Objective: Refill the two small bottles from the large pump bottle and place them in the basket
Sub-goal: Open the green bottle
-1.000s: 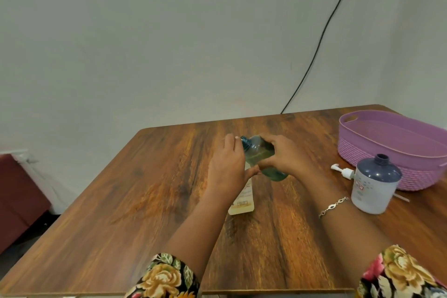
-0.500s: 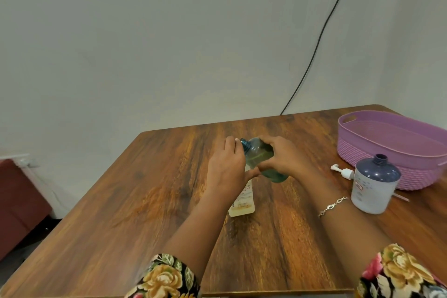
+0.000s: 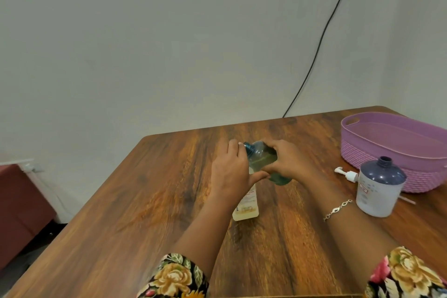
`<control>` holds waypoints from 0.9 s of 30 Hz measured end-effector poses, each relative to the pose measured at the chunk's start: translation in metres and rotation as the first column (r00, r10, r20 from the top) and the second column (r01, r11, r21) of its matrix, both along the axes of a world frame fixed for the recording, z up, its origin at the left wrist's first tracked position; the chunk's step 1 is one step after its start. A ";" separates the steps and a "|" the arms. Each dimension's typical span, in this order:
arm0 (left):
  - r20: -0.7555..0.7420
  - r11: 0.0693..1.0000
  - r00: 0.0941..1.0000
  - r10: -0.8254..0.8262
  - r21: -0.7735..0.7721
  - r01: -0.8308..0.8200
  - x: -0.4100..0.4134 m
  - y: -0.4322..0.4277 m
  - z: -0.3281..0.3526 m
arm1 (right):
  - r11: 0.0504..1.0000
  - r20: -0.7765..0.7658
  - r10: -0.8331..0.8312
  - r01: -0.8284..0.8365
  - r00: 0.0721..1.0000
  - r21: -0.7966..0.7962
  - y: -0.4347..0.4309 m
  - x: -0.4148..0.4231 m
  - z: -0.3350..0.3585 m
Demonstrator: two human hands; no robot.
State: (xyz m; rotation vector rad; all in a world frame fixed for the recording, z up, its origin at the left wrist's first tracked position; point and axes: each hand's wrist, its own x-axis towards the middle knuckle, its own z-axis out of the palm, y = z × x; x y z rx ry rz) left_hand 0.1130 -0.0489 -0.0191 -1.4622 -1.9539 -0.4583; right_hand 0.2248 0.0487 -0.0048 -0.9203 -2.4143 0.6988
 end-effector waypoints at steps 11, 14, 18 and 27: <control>-0.010 1.000 1.000 0.006 0.003 -0.006 0.001 0.000 0.005 | 1.000 -0.014 -0.022 0.022 1.000 -0.015 -0.003 -0.001 0.003; 0.001 1.000 1.000 0.023 -0.017 -0.023 0.002 0.000 0.001 | 0.999 0.000 -0.029 0.029 1.000 -0.022 -0.003 -0.001 0.000; 0.007 1.000 1.000 0.015 -0.017 -0.015 0.002 0.000 0.008 | 0.999 -0.011 -0.037 0.037 0.999 -0.011 -0.002 -0.002 0.003; 0.013 1.000 1.000 0.008 -0.024 -0.008 0.003 0.002 0.011 | 0.999 -0.014 -0.036 0.036 0.999 -0.009 -0.002 -0.002 0.001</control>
